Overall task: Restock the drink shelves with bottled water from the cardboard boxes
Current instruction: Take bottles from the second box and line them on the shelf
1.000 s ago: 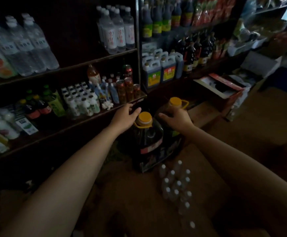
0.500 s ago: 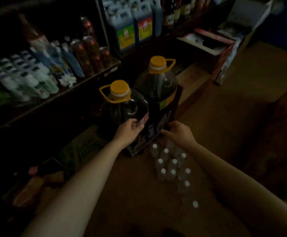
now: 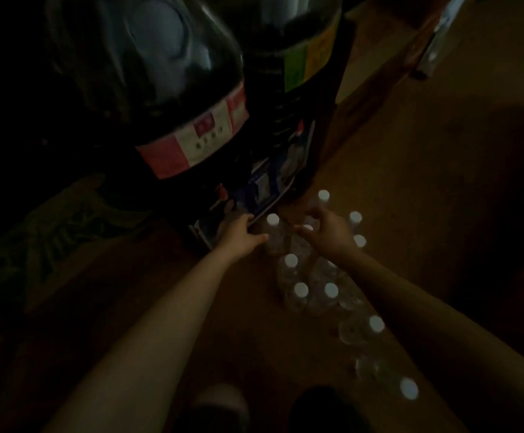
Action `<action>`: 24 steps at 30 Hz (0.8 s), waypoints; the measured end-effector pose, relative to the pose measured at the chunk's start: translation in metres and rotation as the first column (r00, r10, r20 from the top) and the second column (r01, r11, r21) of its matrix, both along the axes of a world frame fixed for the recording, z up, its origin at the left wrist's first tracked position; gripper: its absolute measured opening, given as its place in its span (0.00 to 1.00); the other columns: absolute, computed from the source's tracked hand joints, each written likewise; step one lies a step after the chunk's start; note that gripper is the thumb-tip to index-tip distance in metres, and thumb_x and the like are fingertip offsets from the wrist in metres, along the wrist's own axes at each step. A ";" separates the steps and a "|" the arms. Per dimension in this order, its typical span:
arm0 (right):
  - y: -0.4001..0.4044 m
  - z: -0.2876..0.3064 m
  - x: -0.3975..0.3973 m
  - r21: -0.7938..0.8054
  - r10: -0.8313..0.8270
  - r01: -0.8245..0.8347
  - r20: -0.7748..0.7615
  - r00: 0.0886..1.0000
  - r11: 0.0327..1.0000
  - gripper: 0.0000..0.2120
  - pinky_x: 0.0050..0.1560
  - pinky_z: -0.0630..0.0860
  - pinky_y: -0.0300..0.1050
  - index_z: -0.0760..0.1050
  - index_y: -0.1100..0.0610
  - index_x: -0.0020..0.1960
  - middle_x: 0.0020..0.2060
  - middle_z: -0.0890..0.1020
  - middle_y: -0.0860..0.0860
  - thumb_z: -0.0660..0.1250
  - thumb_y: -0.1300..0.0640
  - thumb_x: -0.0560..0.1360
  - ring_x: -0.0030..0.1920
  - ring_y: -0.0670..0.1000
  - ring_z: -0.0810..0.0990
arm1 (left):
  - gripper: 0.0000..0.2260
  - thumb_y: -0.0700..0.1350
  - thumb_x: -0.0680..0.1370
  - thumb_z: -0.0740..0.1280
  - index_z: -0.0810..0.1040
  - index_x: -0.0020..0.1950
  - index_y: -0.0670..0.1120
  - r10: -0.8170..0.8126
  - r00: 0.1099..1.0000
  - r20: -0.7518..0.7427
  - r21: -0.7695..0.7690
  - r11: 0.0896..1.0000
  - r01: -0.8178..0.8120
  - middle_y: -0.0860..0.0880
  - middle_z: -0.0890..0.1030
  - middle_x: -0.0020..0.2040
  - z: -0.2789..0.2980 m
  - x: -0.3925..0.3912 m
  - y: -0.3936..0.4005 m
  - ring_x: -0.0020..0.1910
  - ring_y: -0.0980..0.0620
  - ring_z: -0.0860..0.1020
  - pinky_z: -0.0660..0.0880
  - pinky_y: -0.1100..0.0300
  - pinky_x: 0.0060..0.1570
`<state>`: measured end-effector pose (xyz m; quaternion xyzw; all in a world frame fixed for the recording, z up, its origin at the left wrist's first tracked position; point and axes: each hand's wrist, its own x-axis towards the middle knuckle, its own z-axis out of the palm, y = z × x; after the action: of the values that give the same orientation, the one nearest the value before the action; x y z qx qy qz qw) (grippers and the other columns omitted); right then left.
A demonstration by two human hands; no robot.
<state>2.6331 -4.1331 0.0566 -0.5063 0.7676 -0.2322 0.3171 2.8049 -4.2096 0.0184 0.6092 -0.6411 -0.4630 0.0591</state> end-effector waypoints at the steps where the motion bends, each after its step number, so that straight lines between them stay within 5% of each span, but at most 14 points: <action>1: -0.002 -0.016 -0.004 -0.007 0.001 -0.001 -0.001 1.000 1.000 0.22 0.48 0.68 0.39 0.70 0.57 0.67 0.61 0.77 0.53 0.68 0.50 0.76 0.54 0.46 0.75 | 0.32 0.47 0.74 0.72 0.62 0.74 0.46 0.009 1.000 -0.016 0.001 1.000 -0.009 0.45 0.67 0.72 -0.019 -0.006 -0.003 0.70 0.46 0.67 0.67 0.54 0.65; 7: -0.017 -0.083 -0.026 -0.117 -0.037 0.034 -0.018 0.999 0.993 0.19 0.50 0.76 0.45 0.72 0.56 0.65 0.59 0.77 0.53 0.68 0.52 0.76 0.54 0.49 0.77 | 0.41 0.37 0.70 0.75 0.56 0.77 0.48 0.036 0.980 -0.197 0.020 0.999 -0.032 0.44 0.62 0.75 -0.095 -0.044 -0.035 0.73 0.45 0.62 0.65 0.49 0.70; 12: -0.019 -0.104 -0.035 -0.126 -0.081 0.082 0.008 0.997 0.989 0.21 0.50 0.75 0.42 0.71 0.55 0.66 0.58 0.78 0.52 0.67 0.48 0.76 0.54 0.47 0.77 | 0.29 0.36 0.72 0.72 0.67 0.71 0.42 0.026 0.971 -0.238 -0.037 0.999 -0.036 0.42 0.72 0.68 -0.127 -0.054 -0.039 0.68 0.45 0.69 0.67 0.50 0.67; 15: -0.014 -0.104 -0.032 -0.120 -0.084 0.082 -0.005 0.996 0.989 0.17 0.45 0.74 0.41 0.73 0.56 0.62 0.49 0.79 0.51 0.67 0.49 0.77 0.50 0.48 0.78 | 0.25 0.37 0.73 0.71 0.69 0.69 0.42 0.042 0.963 -0.266 -0.064 0.996 -0.061 0.43 0.73 0.67 -0.130 -0.052 -0.035 0.67 0.46 0.71 0.68 0.50 0.66; 20: -0.016 -0.092 -0.025 -0.111 -0.043 0.042 -0.013 0.999 0.993 0.19 0.53 0.77 0.50 0.73 0.57 0.63 0.55 0.79 0.52 0.68 0.49 0.75 0.53 0.49 0.77 | 0.18 0.38 0.75 0.68 0.72 0.65 0.43 0.093 0.952 -0.290 -0.091 0.988 -0.125 0.45 0.76 0.63 -0.120 -0.043 -0.023 0.64 0.47 0.73 0.70 0.53 0.63; 24: -0.020 -0.056 -0.016 -0.131 0.002 -0.003 -0.012 1.000 0.991 0.20 0.47 0.71 0.39 0.73 0.57 0.64 0.57 0.78 0.52 0.69 0.51 0.76 0.50 0.42 0.73 | 0.17 0.40 0.75 0.69 0.72 0.63 0.44 0.087 0.956 -0.279 -0.166 0.977 -0.137 0.46 0.77 0.61 -0.077 -0.034 -0.019 0.63 0.48 0.73 0.70 0.54 0.62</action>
<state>2.6173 -4.1534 0.0004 -0.5282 0.7520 -0.2786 0.2791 2.7714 -4.2282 -0.0585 0.5678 -0.6313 -0.4766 0.2279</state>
